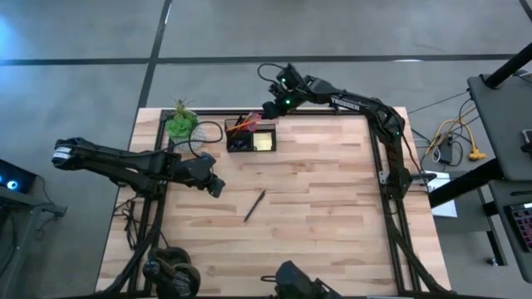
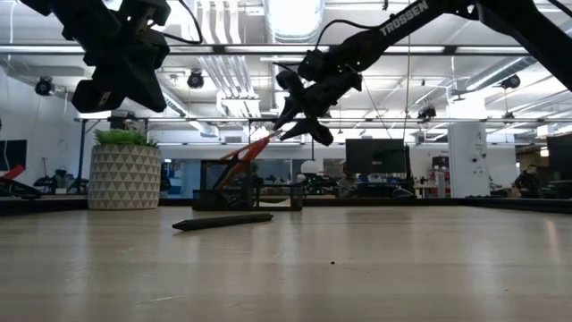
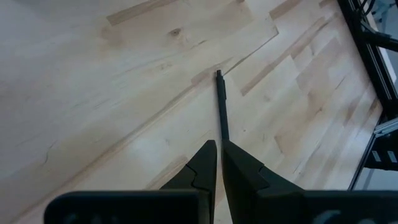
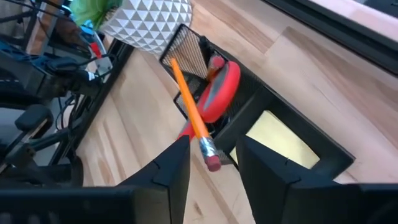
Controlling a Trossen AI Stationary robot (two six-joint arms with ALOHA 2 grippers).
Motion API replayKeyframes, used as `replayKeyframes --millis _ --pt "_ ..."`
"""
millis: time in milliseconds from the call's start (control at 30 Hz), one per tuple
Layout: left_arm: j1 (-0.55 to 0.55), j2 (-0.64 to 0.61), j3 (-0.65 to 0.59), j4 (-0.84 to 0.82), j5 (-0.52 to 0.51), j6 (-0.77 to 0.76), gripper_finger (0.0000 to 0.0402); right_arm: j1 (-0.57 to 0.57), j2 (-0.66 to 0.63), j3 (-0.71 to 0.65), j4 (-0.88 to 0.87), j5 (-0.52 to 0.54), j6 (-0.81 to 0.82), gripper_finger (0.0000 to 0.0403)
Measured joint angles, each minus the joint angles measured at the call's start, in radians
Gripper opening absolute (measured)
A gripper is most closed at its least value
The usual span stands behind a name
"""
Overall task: Pick and place office supplies into organizer
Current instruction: Put the pencil into the top left section of the black desk organizer
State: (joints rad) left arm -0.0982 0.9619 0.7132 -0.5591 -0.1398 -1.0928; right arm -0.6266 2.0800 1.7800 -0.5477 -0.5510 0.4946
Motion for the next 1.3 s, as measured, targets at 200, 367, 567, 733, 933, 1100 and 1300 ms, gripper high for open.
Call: replayKeyframes --millis 200,367,567,733,933,1100,1300 --pt "0.0 0.0 0.0 -0.002 0.0 0.0 0.0008 0.0 0.0 -0.014 -0.001 0.0 -0.003 0.0126" --pt "0.0 0.0 0.0 -0.003 0.0 0.0 0.0008 0.0 0.0 -0.01 0.004 0.001 -0.024 0.0112" --pt "0.0 0.0 0.0 -0.004 0.0 0.0 0.0008 0.001 0.0 -0.009 0.007 0.001 -0.032 0.0084" --pt "0.0 0.0 0.0 -0.004 0.0 0.001 0.0008 0.0 0.0 -0.009 0.008 0.001 -0.041 0.0063" --pt "0.0 0.0 0.0 -0.004 0.0 0.002 0.0008 0.006 -0.003 -0.002 0.0 0.038 -0.136 0.0034" --pt "0.0 0.0 0.0 -0.003 0.0 0.002 0.0008 0.03 -0.009 0.05 -0.067 0.155 -0.303 0.0025" --pt "0.0 0.0 0.0 -0.002 0.0 0.002 0.0008 0.059 -0.009 0.167 -0.199 0.313 -0.501 0.0024"
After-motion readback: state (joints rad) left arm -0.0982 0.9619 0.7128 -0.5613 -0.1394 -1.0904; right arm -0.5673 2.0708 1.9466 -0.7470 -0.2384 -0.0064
